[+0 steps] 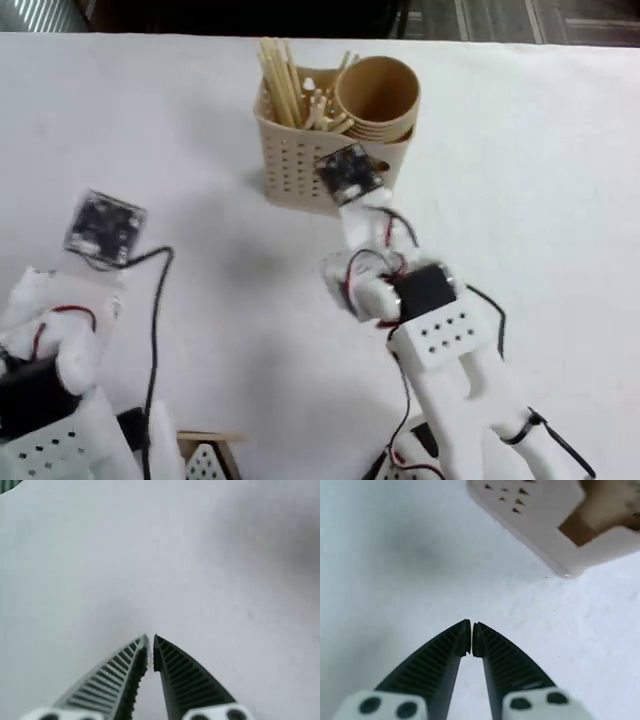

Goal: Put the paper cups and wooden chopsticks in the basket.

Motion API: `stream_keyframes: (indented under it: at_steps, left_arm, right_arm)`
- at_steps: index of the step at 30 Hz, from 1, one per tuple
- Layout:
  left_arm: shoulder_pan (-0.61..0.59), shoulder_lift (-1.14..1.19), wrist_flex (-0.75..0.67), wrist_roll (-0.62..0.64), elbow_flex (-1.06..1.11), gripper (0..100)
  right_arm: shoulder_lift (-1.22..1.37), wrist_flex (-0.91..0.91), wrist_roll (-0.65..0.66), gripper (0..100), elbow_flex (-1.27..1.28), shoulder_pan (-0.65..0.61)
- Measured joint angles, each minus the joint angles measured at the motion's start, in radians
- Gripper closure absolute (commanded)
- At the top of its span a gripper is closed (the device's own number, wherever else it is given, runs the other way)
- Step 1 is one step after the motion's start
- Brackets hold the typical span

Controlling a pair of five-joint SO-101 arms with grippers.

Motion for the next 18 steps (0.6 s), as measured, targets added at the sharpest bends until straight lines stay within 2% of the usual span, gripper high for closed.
stream_keyframes:
  at_steps: [8, 18]
  left_arm:
    - [-0.189, 0.003, -0.087, 0.138, 0.083, 95]
    - [-0.339, 0.015, -0.307, 0.364, 0.259, 95]
  right_arm:
    - [0.138, 0.157, 0.1, 97.8, 0.0, -0.351]
    - [0.322, 0.181, 0.101, 97.7, 0.0, -0.657]
